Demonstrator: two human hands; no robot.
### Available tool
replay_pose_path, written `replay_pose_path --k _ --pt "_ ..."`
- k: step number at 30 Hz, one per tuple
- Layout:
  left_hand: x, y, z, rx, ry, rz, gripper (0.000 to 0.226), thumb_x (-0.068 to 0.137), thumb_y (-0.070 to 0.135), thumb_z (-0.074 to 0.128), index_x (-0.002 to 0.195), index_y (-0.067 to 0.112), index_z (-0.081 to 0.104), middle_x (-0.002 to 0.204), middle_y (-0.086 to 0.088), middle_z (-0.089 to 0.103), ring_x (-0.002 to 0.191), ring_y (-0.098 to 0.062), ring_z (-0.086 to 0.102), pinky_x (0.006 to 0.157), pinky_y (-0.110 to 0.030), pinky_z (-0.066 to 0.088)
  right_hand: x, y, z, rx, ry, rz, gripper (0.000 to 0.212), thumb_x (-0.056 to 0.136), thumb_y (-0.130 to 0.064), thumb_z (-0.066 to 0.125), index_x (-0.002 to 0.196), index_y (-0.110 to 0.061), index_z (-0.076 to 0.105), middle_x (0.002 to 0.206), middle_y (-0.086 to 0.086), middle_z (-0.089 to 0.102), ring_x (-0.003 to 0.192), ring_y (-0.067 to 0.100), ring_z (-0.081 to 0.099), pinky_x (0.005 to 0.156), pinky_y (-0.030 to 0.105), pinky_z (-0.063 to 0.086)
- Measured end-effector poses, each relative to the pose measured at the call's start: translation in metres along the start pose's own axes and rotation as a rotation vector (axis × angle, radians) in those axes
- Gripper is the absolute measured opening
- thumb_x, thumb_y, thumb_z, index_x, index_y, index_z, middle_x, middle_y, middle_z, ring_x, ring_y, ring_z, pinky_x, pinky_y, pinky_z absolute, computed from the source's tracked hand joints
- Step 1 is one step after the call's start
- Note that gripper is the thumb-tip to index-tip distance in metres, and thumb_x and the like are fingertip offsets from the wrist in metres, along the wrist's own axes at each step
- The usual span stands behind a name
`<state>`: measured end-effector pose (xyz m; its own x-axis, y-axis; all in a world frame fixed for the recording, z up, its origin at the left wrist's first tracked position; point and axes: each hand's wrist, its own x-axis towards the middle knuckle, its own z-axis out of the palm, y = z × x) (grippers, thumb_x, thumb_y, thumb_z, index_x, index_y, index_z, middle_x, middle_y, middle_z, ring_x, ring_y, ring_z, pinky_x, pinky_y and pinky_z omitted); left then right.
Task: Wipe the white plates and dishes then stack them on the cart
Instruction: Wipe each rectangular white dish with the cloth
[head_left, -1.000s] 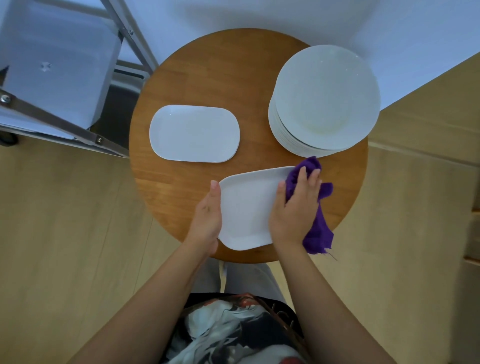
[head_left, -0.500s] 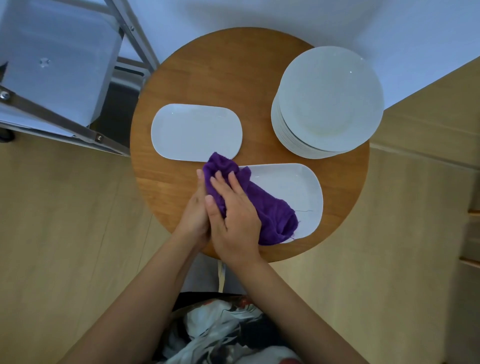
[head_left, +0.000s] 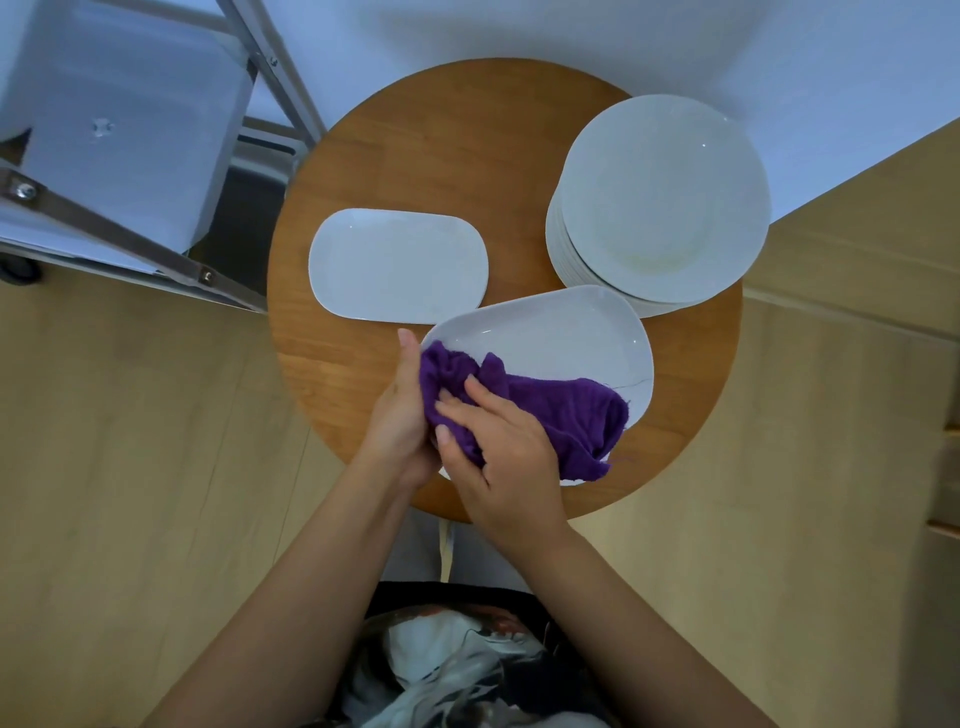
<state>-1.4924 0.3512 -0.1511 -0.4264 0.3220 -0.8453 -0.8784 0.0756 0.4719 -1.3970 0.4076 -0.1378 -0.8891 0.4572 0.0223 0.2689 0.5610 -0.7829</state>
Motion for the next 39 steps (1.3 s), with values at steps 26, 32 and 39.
replay_pose_path --k 26,32,39 --pt "-0.073 0.098 0.010 0.249 -0.063 0.212 0.056 0.091 0.065 0.025 0.117 0.028 0.058 0.111 -0.007 0.068 0.105 -0.029 0.063 0.091 -0.048 0.051 0.040 -0.029 -0.111 -0.135 0.461 0.139 0.046 0.095 -0.039 0.036 0.119 -0.008 0.062 0.132 0.013 0.056 0.129 0.023 0.044 0.111 0.053 0.024" --pt "-0.103 0.110 0.022 0.380 -0.115 0.245 0.069 0.085 0.075 0.024 0.103 0.022 0.065 0.092 -0.006 0.074 0.091 -0.023 0.069 0.073 -0.032 0.055 0.042 -0.133 -0.086 0.033 -0.134 -0.112 0.062 0.093 -0.043 0.042 0.148 -0.026 0.020 0.152 -0.011 0.022 0.139 -0.006 0.005 0.118 0.038 0.014" --pt "-0.136 0.122 0.011 0.558 -0.256 0.449 0.059 0.068 0.083 0.024 0.097 0.052 0.065 0.100 0.013 0.072 0.103 -0.010 0.063 0.087 -0.031 0.051 0.061 -0.132 -0.115 -0.577 -0.279 -0.352 0.079 0.088 -0.043 0.058 0.151 -0.023 0.013 0.159 0.001 0.008 0.145 0.018 0.002 0.112 0.029 -0.007"
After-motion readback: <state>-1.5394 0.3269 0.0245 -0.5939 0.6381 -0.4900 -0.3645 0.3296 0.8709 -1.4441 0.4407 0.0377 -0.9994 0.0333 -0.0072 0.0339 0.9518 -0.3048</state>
